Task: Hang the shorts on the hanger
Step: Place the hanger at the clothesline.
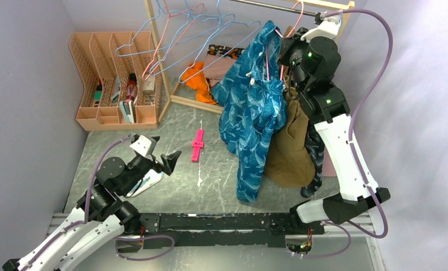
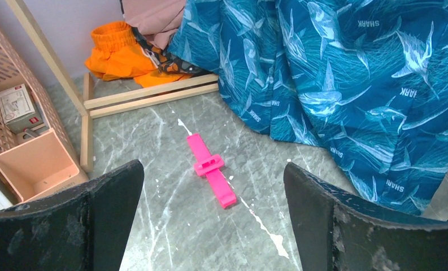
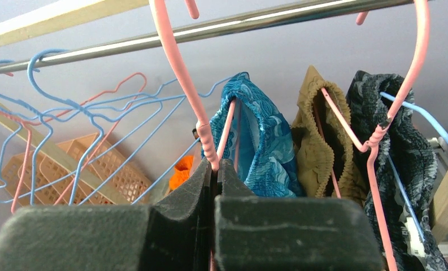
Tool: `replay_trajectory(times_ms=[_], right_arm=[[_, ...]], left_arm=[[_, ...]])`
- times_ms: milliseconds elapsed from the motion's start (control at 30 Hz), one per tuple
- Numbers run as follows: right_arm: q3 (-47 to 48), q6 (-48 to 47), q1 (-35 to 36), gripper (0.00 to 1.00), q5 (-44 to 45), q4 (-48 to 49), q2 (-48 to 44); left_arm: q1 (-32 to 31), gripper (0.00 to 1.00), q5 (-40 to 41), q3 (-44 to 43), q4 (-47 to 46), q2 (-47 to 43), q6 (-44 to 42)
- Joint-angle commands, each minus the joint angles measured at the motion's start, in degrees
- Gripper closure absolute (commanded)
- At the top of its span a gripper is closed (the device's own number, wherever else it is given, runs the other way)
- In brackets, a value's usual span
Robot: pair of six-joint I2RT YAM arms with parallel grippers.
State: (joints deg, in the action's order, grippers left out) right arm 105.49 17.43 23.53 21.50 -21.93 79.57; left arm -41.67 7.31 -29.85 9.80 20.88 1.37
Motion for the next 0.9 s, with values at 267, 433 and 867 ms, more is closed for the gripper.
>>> replay_trajectory(times_ms=[267, 433, 867], right_arm=[[1.55, -1.77, -1.18, 1.00, 1.64, 6.67, 2.41], [-0.43, -1.37, -1.55, 1.00, 1.70, 9.03, 2.38], [-0.92, 1.16, -1.91, 1.00, 0.22, 9.11, 4.94]], left_arm=[[0.32, 0.03, -1.25, -0.04, -0.20, 1.26, 0.24], [0.31, 0.03, -1.60, 0.22, -0.43, 1.35, 0.05], [0.31, 0.03, -1.86, 0.49, -0.57, 1.43, -0.28]])
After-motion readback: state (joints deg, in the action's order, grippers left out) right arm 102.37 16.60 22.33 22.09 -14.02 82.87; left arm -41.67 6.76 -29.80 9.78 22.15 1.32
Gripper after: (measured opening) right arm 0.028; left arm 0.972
